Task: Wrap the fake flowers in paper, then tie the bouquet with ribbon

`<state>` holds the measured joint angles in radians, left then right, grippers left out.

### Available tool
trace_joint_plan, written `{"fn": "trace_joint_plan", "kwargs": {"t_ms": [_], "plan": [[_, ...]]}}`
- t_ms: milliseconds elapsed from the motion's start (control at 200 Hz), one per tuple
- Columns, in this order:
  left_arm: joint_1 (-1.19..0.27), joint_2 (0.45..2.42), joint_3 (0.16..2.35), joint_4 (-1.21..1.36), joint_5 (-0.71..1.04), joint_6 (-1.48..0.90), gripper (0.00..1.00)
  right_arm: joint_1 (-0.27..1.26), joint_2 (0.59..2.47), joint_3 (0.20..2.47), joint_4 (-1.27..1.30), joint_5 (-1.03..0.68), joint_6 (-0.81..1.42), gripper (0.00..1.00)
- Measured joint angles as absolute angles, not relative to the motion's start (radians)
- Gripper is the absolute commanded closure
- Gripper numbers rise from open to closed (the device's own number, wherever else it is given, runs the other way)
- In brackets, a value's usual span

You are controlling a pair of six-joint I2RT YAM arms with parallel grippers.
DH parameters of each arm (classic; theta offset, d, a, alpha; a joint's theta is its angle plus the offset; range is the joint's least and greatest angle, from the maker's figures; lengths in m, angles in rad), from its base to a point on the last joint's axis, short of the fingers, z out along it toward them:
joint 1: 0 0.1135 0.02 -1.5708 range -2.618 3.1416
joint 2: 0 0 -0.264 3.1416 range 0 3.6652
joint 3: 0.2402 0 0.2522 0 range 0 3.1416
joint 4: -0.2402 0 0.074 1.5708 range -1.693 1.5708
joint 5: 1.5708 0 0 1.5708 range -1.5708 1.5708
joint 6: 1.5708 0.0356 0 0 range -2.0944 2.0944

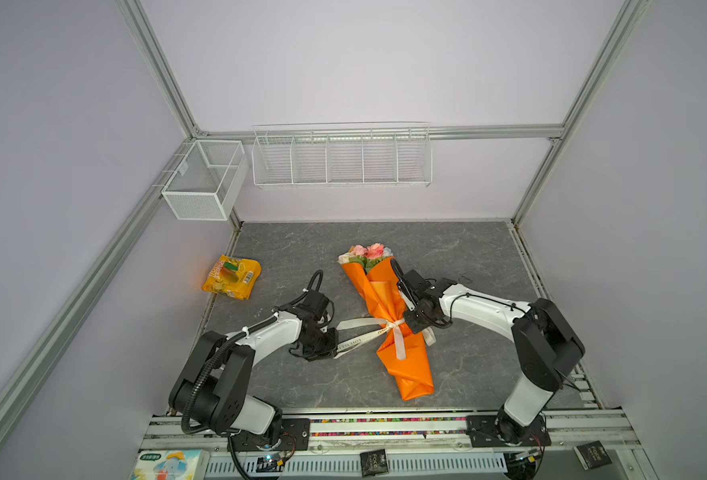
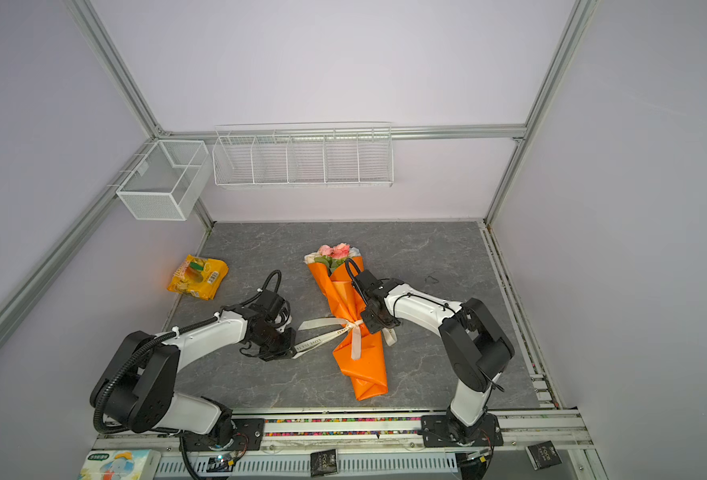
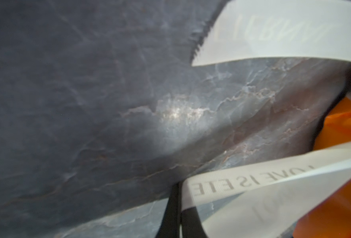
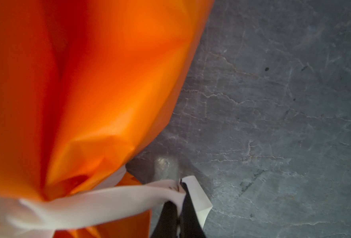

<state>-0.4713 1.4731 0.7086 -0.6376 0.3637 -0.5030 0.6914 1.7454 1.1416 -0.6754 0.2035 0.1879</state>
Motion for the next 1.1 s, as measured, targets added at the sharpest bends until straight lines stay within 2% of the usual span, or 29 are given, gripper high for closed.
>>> {"fn": "trace_joint_plan", "kwargs": {"t_ms": [1100], "plan": [[-0.471,1.541,0.803,-0.706,0.244,-0.433,1.0,0.574,1.751,1.087,-0.618,0.057,0.292,0.94]]}}
